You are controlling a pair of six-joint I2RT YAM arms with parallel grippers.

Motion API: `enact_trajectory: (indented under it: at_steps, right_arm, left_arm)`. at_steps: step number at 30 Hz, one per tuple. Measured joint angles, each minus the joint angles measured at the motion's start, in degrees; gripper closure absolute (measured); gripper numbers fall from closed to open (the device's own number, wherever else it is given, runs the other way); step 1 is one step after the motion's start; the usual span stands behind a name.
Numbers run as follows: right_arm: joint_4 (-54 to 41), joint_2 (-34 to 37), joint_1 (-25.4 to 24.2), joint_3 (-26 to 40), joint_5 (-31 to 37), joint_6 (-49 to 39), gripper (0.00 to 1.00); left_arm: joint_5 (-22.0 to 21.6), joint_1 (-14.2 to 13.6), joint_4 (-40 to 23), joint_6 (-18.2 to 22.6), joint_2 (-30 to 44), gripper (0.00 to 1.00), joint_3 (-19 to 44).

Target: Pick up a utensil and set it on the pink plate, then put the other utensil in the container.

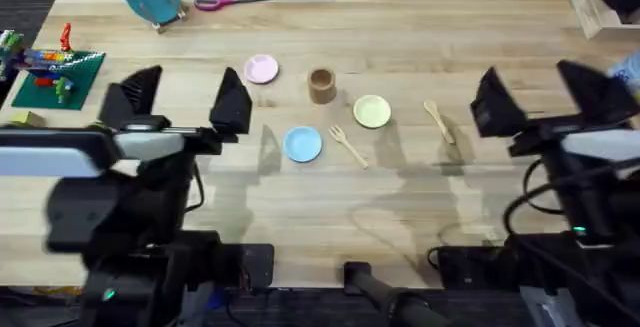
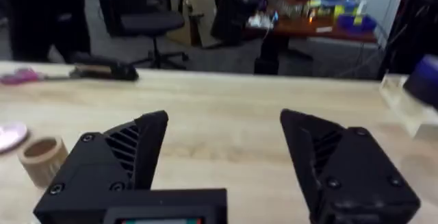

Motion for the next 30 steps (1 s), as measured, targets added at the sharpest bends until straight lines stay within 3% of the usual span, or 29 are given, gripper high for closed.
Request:
enact_trajectory:
  at_steps: [4,10,21,30]
  right_arm:
    - [-1.93,4.58,0.0,6.82,0.0,0.0,0.003]
    - [-13.75,15.8,0.0,20.03,0.0,0.0,0.005]
    - [-35.78,33.63,0.0,42.77,0.0,0.0,0.005]
    - [-49.76,44.35,0.0,53.93,0.0,0.0,0.004]
  left_arm:
    - [-0.38,0.0,-5.5,0.02,0.06,0.008,6.44]
    - [-0.75,0.0,-14.18,-0.32,4.69,0.007,17.24]
    - [-0.82,0.0,-30.4,-4.21,20.58,0.007,36.27]
    - [-0.31,0.0,-44.58,-6.08,34.54,0.007,49.47]
